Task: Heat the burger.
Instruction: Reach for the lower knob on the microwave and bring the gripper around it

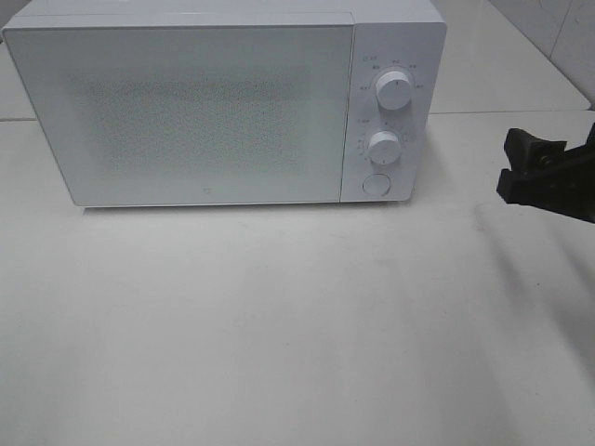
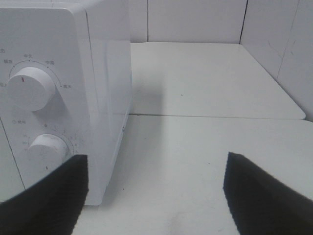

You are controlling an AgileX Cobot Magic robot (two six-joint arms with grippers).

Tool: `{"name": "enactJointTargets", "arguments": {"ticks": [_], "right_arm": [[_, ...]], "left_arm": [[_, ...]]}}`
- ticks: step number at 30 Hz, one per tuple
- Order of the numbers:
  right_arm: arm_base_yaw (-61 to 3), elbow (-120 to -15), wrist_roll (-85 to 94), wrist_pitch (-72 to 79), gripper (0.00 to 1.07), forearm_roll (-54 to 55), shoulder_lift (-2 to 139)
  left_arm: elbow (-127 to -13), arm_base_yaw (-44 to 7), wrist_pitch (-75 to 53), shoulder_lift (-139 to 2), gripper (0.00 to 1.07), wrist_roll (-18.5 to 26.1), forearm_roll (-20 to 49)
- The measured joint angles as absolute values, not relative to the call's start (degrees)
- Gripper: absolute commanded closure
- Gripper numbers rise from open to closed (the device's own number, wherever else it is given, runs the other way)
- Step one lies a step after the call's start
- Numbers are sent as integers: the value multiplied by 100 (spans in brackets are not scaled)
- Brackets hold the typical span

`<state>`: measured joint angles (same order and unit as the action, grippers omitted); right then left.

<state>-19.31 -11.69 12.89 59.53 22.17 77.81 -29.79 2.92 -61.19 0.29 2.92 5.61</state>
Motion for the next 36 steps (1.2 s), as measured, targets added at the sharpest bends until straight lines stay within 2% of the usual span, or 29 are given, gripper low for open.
{"name": "enactJointTargets", "arguments": {"ticks": [4,10,12,15,26,36], "right_arm": [[-2659,-1169,1312,6790,32,2979,8480],[-3186,-1175,1318,6881,32,3421,8881],[-3650,-1209,1329,6887,32,3930,9185],[-3930,-1358,1341,6898,32,4246,9374],[-4555,-2028,1753,6916,32,4956,9929],[-4687,-2550,2257,6916,30,5552,9964]], "left_arm": [[-2979,292,-6119,29,7,292,561],[-2979,292,-6119,29,7,292,561],[-2979,292,-6119,29,7,292,561],[-2979,292,-6119,29,7,292,561],[-2979,292,-6119,29,7,292,561],[-2979,292,-6119,29,7,292,561]]}}
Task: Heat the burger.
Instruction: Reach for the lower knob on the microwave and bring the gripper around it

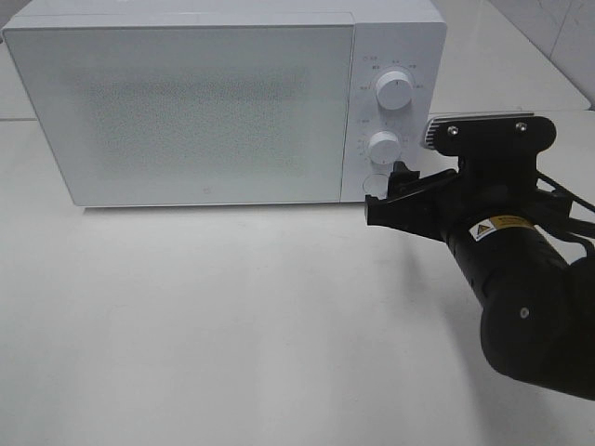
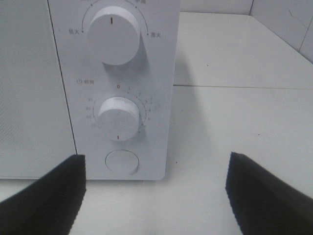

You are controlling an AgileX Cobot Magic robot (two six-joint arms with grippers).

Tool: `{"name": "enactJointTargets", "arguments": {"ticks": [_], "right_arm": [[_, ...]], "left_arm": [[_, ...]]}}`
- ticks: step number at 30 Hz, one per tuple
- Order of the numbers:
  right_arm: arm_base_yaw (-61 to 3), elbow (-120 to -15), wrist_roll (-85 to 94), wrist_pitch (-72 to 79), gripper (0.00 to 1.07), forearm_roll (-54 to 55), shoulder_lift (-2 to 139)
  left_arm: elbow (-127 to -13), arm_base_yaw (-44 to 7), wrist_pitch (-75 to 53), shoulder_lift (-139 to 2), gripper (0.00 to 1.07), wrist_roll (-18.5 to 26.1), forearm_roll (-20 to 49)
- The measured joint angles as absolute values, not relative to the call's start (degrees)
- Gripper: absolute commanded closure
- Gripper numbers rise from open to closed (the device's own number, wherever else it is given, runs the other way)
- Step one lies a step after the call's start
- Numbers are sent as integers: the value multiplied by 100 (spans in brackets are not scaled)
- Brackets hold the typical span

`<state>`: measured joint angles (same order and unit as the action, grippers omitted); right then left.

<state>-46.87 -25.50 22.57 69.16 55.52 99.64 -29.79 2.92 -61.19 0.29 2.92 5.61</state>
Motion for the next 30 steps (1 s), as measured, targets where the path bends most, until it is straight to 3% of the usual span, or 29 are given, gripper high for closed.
{"name": "enactJointTargets", "arguments": {"ticks": [30], "right_arm": [[-4509,-4079,2303,6927,31,5644,11390]], "left_arm": [[-2979,292,-6119,29,7,292,561]]}}
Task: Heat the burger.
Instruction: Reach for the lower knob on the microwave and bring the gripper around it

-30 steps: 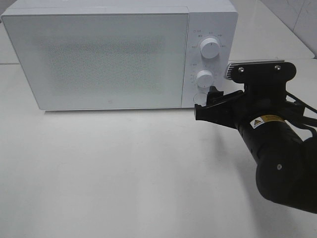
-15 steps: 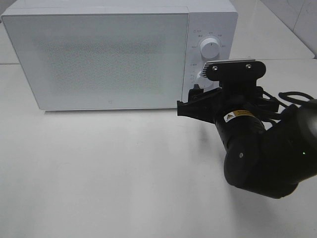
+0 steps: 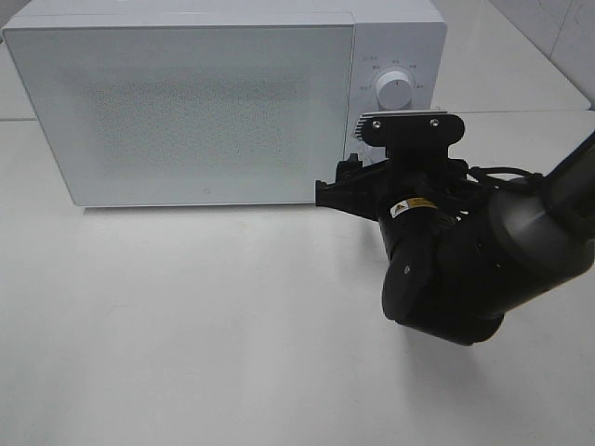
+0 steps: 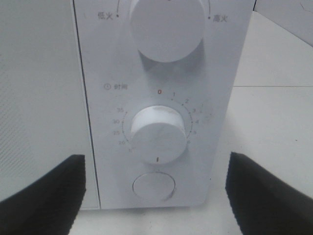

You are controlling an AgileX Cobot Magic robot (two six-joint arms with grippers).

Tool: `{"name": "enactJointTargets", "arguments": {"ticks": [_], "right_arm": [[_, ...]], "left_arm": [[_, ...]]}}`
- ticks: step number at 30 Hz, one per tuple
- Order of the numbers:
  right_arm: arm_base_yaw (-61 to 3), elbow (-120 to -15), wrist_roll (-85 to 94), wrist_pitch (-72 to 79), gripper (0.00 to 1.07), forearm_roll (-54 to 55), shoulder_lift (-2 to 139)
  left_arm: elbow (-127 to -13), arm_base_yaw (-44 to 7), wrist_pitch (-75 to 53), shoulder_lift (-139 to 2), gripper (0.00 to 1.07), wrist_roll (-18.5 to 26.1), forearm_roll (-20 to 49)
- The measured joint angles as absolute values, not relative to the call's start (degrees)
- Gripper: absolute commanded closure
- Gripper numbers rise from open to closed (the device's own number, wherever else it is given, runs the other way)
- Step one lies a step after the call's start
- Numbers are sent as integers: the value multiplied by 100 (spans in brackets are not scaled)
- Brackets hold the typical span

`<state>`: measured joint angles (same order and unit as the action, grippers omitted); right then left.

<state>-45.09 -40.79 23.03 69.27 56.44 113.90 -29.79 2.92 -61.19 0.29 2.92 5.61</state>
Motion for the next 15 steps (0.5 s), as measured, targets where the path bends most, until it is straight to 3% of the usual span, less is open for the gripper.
{"name": "enactJointTargets", "arguments": {"ticks": [15], "right_arm": [[-4085,-4733,2303,6939,31,5392,11843]], "left_arm": [[-2979,292,-6119,29,8,292,556]]}}
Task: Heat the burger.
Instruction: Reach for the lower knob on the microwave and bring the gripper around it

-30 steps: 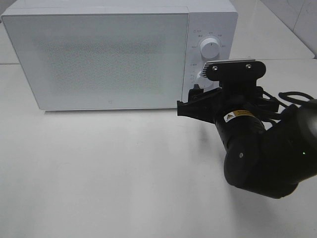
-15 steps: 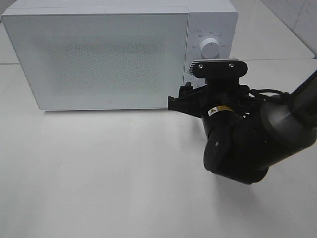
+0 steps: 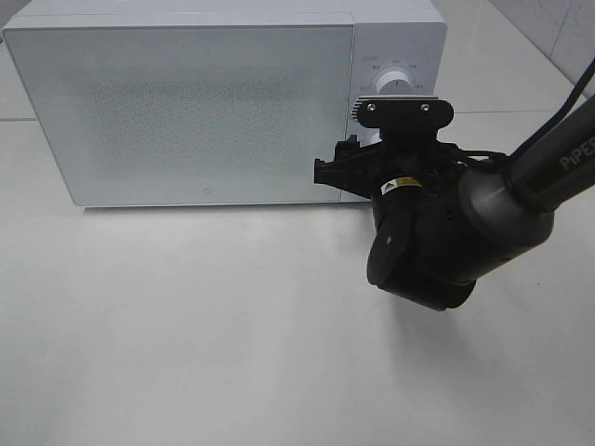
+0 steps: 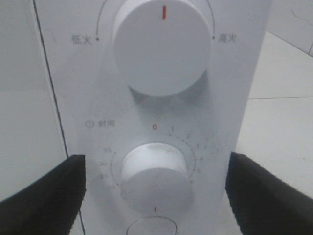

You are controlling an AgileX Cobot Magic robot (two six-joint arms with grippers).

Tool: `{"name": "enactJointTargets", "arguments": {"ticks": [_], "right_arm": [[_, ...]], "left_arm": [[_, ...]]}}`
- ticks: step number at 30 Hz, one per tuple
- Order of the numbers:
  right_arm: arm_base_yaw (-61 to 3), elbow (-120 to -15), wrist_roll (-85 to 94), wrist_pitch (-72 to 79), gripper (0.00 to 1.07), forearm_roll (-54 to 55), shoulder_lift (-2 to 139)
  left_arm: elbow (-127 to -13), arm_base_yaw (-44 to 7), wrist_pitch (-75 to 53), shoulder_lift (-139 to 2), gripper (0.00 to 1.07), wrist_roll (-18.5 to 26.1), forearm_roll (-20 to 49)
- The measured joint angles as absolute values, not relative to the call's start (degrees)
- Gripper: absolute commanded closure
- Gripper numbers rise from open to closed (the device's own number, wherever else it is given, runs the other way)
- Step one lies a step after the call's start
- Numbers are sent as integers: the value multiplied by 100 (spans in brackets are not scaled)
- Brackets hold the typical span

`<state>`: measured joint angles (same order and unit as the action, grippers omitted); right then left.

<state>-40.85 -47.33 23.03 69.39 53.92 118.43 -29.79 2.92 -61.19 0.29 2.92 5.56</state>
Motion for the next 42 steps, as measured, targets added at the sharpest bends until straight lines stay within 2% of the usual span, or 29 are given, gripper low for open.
{"name": "enactJointTargets", "arguments": {"ticks": [14,17,18,19,20,21,22,23,24,25,26,27,28,30,33,42], "right_arm": [[-4022,-4738,2298,6939,31,5340,11872],[-4022,-4738,2235,6939,35,5340,11872],[-4022,-4738,2206,6939,38,5340,11872],[-4022,-4738,2183,6939,47,5340,11872],[-4022,-4738,2183,6939,47,5340,11872],[-4022,-4738,2160,6939,57,5340,11872],[-4022,-4738,2160,6939,57,5340,11872],[-4022,-4738,2154,6939,63,5340,11872],[-4022,-4738,2114,6933,73,5317,11872],[-4022,-4738,2114,6933,73,5317,11872],[-4022,-4744,2057,6933,79,5294,11872],[-4022,-4744,1954,6927,90,5294,11872],[-4022,-4744,1954,6927,90,5294,11872],[-4022,-4744,1828,6927,99,5294,11872],[-4022,-4744,1696,6927,103,5294,11872],[-4022,-4744,1587,6927,103,5294,11872]], "left_arm": [[-2979,292,-6119,29,8,292,556],[-2979,292,-6119,29,8,292,556],[-2979,292,-6119,29,8,292,556],[-2979,292,-6119,29,8,292,556],[-2979,292,-6119,29,8,292,556],[-2979,292,-6119,29,8,292,556],[-2979,292,-6119,29,8,292,556],[-2979,292,-6119,29,8,292,556],[-2979,292,-6119,29,8,292,556],[-2979,292,-6119,29,8,292,556],[-2979,292,-6119,29,8,292,556],[-2979,292,-6119,29,8,292,556],[-2979,292,-6119,29,8,292,556],[-2979,292,-6119,29,8,292,556],[-2979,292,-6119,29,8,292,556],[-2979,292,-6119,29,9,292,556]]}}
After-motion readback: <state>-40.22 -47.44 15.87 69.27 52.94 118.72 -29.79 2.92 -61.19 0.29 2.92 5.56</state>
